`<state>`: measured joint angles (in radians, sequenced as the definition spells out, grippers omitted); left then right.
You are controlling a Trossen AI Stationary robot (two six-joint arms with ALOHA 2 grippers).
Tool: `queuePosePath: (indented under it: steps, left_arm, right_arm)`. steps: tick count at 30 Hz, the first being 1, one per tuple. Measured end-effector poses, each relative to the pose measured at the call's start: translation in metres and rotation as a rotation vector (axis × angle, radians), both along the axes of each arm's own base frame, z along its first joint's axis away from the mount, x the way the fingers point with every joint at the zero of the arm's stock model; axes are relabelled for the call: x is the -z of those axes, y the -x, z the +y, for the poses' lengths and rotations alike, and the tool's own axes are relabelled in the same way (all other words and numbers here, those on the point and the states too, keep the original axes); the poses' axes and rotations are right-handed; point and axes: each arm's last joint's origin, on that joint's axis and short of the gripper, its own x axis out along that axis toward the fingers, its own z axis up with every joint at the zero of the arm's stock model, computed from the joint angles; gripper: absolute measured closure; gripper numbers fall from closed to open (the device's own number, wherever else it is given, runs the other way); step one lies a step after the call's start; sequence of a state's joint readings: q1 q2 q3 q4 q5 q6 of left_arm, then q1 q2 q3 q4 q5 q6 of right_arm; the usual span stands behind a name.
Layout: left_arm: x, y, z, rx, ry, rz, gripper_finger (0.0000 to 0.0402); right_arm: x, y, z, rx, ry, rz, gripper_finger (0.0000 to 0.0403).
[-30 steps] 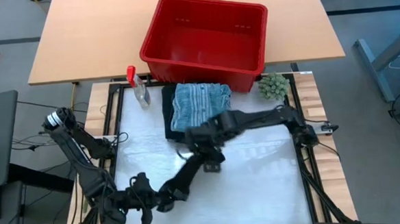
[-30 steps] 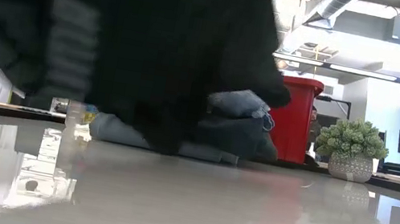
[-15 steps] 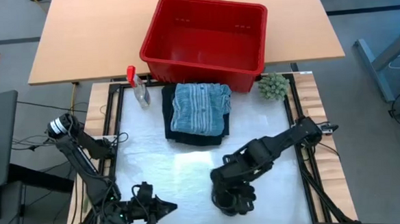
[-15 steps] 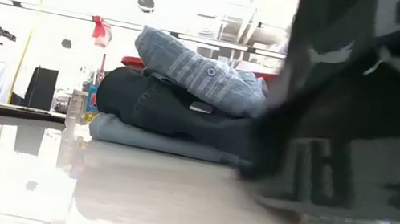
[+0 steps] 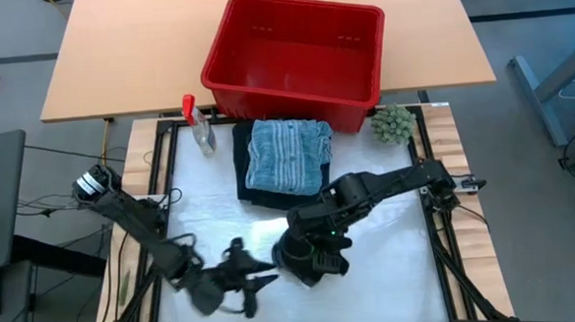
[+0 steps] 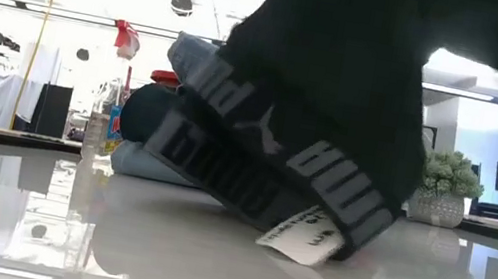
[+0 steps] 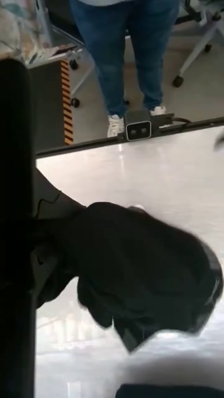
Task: Fold Laundry from Bin
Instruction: Fold the black underwear from the red laundry
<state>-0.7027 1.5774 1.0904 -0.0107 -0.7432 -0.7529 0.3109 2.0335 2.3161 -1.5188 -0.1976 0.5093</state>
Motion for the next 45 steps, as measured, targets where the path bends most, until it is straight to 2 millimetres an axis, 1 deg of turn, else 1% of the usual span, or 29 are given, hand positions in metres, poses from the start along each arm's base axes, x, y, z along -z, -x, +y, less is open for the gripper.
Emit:
queuePosePath:
  steps: [4, 6, 7, 9, 12, 14, 16, 18, 20, 24, 28, 31, 33, 35, 37, 41, 42, 45]
  left_arm:
    - [0.011, -0.021, 0.031, -0.059, -0.04, 0.09, 0.0205]
    - [0.014, -0.029, 0.046, -0.076, -0.094, 0.116, 0.0179]
    - [0.014, -0.034, 0.051, -0.055, -0.113, 0.114, 0.0168]
    - [0.012, -0.043, 0.058, 0.067, -0.129, 0.121, 0.0152]
    - [0.023, -0.059, 0.061, 0.273, -0.118, 0.125, 0.0137]
    - [0.036, -0.062, 0.062, 0.325, -0.133, 0.17, 0.0133]
    - [0.038, -0.067, 0.062, 0.332, -0.135, 0.149, 0.0131]
    - [0.038, -0.068, 0.062, 0.329, -0.154, 0.149, 0.0131]
    - [0.045, -0.072, 0.061, 0.329, -0.153, 0.152, 0.013]
    - [0.063, -0.078, 0.059, 0.309, -0.156, 0.189, 0.013]
    - [0.09, -0.084, 0.057, 0.266, -0.134, 0.251, 0.013]
    - [0.096, -0.087, 0.055, 0.267, -0.086, 0.246, 0.0132]
    - [0.098, -0.086, 0.054, 0.245, -0.067, 0.254, 0.0146]
    - [0.099, -0.085, 0.053, 0.203, -0.068, 0.262, 0.0178]
    - [0.099, -0.085, 0.055, 0.149, -0.074, 0.254, 0.0228]
    - [0.099, -0.085, 0.058, 0.102, -0.071, 0.256, 0.0365]
    - [0.099, -0.086, 0.059, 0.097, -0.069, 0.255, 0.0382]
    - [0.097, -0.085, 0.059, 0.104, -0.067, 0.256, 0.0397]
  right_arm:
    - [0.0, 0.001, 0.0, 0.004, -0.015, 0.019, 0.0379]
    - [0.001, 0.003, 0.0, -0.002, -0.026, 0.038, 0.0379]
    - [0.001, 0.003, 0.001, -0.005, -0.027, 0.041, 0.0379]
    - [0.001, 0.004, 0.002, -0.007, -0.028, 0.043, 0.0378]
    - [0.001, 0.005, 0.001, -0.011, -0.024, 0.056, 0.0377]
    - [0.001, 0.006, 0.001, -0.012, -0.021, 0.063, 0.0378]
    - [0.001, 0.006, 0.002, -0.026, -0.019, 0.058, 0.0378]
    - [0.001, 0.006, 0.003, -0.039, -0.016, 0.055, 0.0377]
    - [0.001, 0.006, 0.002, -0.049, -0.016, 0.053, 0.0376]
    - [0.001, 0.006, 0.001, -0.051, -0.017, 0.051, 0.0379]
    - [0.001, 0.005, 0.0, -0.049, -0.022, 0.053, 0.0378]
    - [0.001, 0.005, 0.0, -0.056, -0.034, 0.056, 0.0378]
    - [0.001, 0.005, 0.001, -0.057, -0.034, 0.056, 0.0378]
    - [0.001, 0.005, 0.001, -0.056, -0.034, 0.056, 0.0378]
    - [0.001, 0.005, 0.001, -0.056, -0.034, 0.056, 0.0378]
    - [0.001, 0.005, 0.0, -0.055, -0.034, 0.056, 0.0378]
    - [0.001, 0.005, 0.0, -0.052, -0.035, 0.057, 0.0378]
    - [-0.002, 0.008, 0.0, -0.051, -0.037, 0.05, 0.0378]
